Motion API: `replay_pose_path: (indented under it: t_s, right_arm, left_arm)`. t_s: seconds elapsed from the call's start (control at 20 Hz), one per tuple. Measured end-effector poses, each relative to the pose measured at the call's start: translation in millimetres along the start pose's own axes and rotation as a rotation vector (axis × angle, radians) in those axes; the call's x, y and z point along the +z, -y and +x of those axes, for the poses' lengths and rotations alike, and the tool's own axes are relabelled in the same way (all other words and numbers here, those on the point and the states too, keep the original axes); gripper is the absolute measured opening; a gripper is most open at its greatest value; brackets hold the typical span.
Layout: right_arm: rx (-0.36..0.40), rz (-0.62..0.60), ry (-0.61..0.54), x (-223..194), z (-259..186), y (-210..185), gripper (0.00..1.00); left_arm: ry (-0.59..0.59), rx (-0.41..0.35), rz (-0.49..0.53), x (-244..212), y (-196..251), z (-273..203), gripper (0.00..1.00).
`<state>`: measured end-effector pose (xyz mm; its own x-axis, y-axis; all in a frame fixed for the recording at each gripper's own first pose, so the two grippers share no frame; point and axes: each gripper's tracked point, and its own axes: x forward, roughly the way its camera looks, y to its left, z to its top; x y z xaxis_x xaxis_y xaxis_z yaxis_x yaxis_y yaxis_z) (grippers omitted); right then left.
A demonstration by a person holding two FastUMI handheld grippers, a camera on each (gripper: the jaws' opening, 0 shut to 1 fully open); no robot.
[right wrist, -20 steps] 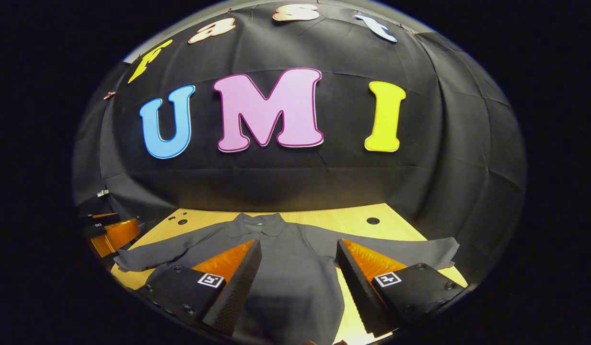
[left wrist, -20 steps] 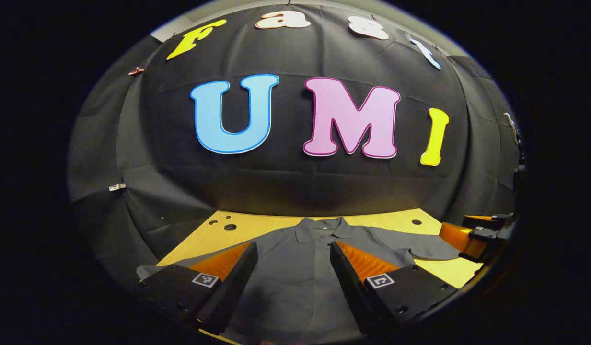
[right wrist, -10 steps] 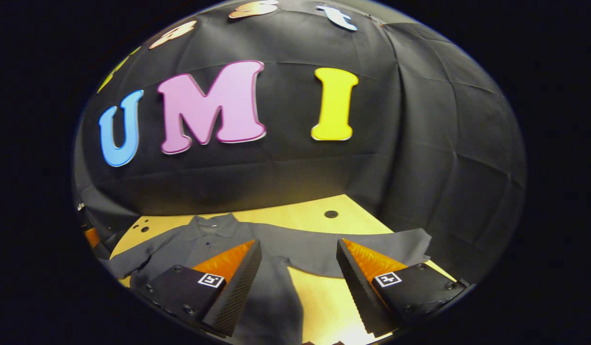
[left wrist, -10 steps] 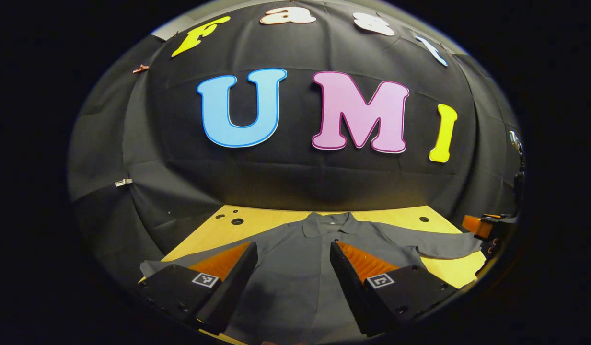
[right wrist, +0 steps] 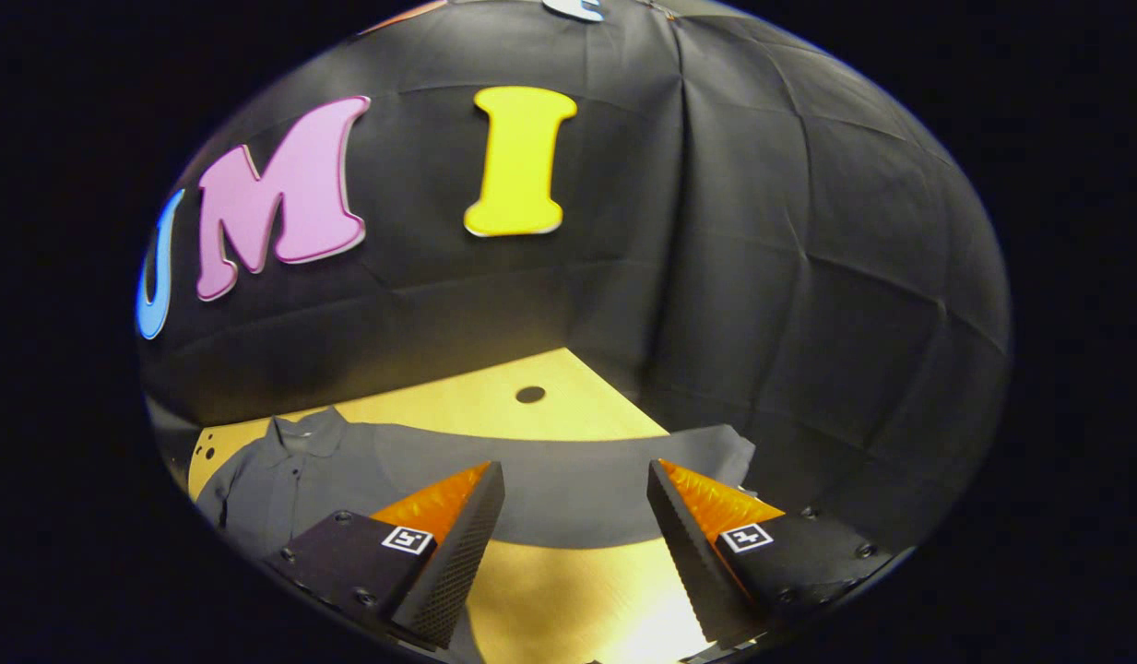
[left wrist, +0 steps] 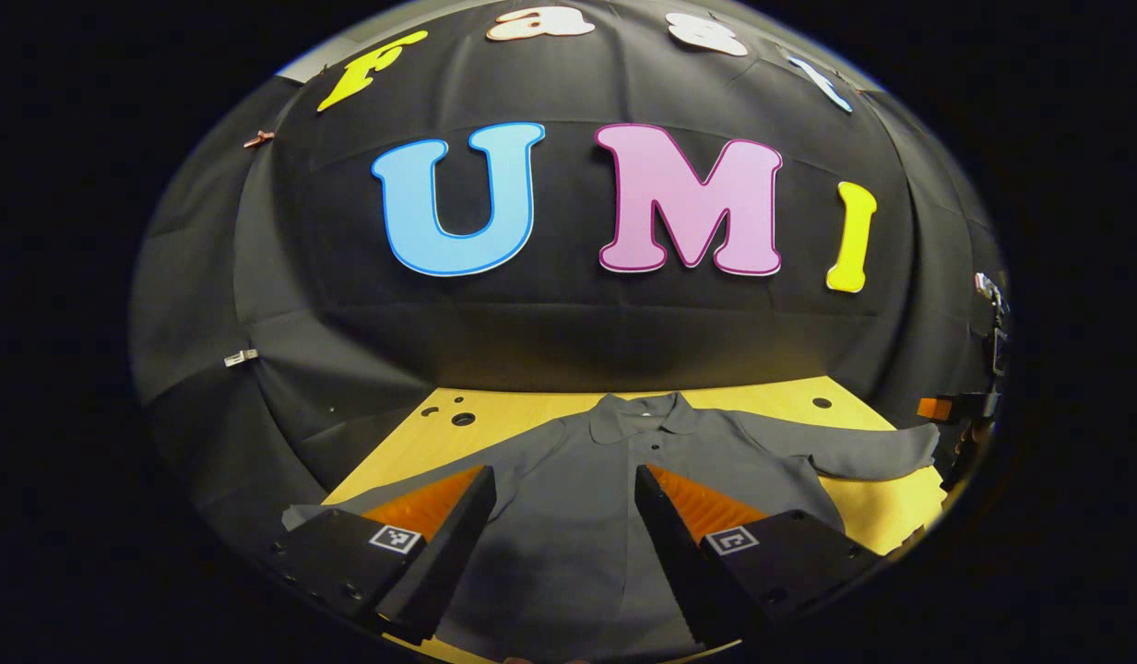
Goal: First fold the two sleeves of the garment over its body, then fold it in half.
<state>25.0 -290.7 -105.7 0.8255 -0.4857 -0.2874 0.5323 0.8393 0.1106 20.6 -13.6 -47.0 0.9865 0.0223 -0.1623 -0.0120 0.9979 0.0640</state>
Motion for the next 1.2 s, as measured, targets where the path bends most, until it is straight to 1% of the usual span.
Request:
replay_pose_path:
  t_s: [0.15, 0.35, 0.5, 0.6, 0.65, 0.7, 0.8, 1.0, 1.1, 1.2]
  right_arm:
    - [-0.075, 0.033, -0.011, -4, 17, 31, 0.96]
    - [-0.170, 0.044, -0.051, -16, 43, 70, 0.96]
    - [-0.206, 0.094, -0.080, -26, 61, 86, 0.98]
    - [-0.218, 0.103, -0.097, -30, 78, 99, 0.98]
    - [-0.216, 0.111, -0.096, -29, 87, 104, 0.98]
    - [-0.222, 0.121, -0.096, -29, 94, 109, 0.98]
    - [-0.250, 0.136, -0.107, -32, 106, 123, 0.98]
    - [-0.283, 0.155, -0.146, -42, 134, 146, 0.99]
    - [-0.298, 0.143, -0.171, -48, 146, 153, 0.99]
    - [-0.293, 0.172, -0.203, -58, 157, 153, 0.99]
  left_arm:
    - [0.003, 0.024, 0.013, 3, -8, -4, 0.96]
    - [-0.031, 0.045, 0.012, -3, -14, -8, 0.96]
    - [-0.045, 0.049, 0.025, -5, -12, -7, 0.96]
    - [-0.056, 0.047, 0.036, -5, -10, -6, 0.96]
    - [-0.061, 0.049, 0.042, -6, -9, -5, 0.92]
    - [-0.066, 0.050, 0.045, -5, -8, -5, 0.96]
    - [-0.081, 0.048, 0.046, -6, -5, -3, 0.97]
    - [-0.112, 0.053, 0.061, -10, -2, 1, 0.98]
    - [-0.124, 0.048, 0.071, -10, 1, 6, 0.97]
    - [-0.136, 0.040, 0.081, -12, 4, 6, 0.96]
